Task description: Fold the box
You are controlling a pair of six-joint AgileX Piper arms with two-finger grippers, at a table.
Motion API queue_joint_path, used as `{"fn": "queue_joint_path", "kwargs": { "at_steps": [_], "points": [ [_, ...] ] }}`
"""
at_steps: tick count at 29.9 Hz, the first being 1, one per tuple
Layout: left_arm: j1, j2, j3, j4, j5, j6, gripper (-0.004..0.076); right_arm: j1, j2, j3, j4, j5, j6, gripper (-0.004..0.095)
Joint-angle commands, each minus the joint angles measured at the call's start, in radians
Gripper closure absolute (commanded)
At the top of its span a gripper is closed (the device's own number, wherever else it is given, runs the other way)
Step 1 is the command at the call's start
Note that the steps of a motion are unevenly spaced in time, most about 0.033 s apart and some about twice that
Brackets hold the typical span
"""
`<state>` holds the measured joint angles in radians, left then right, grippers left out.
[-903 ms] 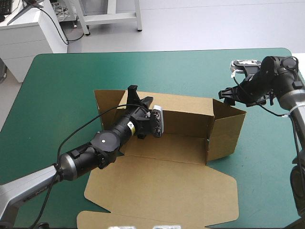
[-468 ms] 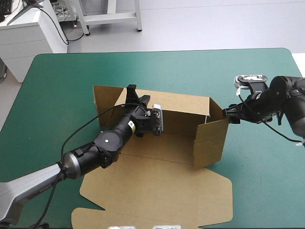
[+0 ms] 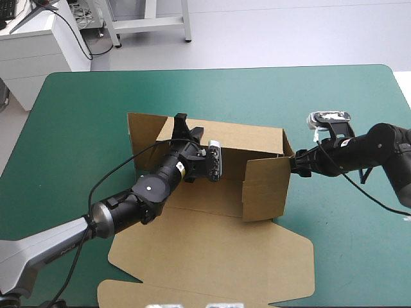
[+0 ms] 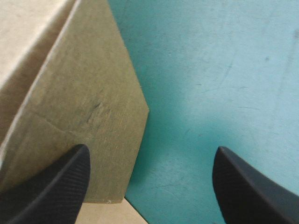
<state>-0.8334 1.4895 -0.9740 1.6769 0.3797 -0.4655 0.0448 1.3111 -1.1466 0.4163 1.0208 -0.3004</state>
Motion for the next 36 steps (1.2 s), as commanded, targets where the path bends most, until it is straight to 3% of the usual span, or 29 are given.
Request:
{"fn": "queue_joint_path", "kwargs": {
  "at_steps": [1,8,17,29,36],
  "points": [
    [0.0,-0.02,-0.02,-0.018,0.005,-0.021,0.0731,-0.005,-0.028,0.008,0.092,-0.046,-0.079,0.0239],
    [0.0,-0.02,-0.02,-0.006,0.005,-0.021,0.0731,-0.005,-0.044,0.06,0.195,-0.039,-0.201,0.0239],
    [0.0,-0.02,-0.02,0.026,0.005,-0.03,0.0731,0.003,-0.044,0.122,0.245,0.004,-0.249,0.0239],
    [0.0,-0.02,-0.02,0.028,0.018,-0.03,0.0731,0.221,-0.045,0.122,0.25,-0.074,-0.242,0.0239],
    [0.001,-0.02,-0.02,0.028,0.033,-0.03,0.0731,0.245,-0.05,0.122,0.209,-0.133,-0.228,0.0239]
  ]
}}
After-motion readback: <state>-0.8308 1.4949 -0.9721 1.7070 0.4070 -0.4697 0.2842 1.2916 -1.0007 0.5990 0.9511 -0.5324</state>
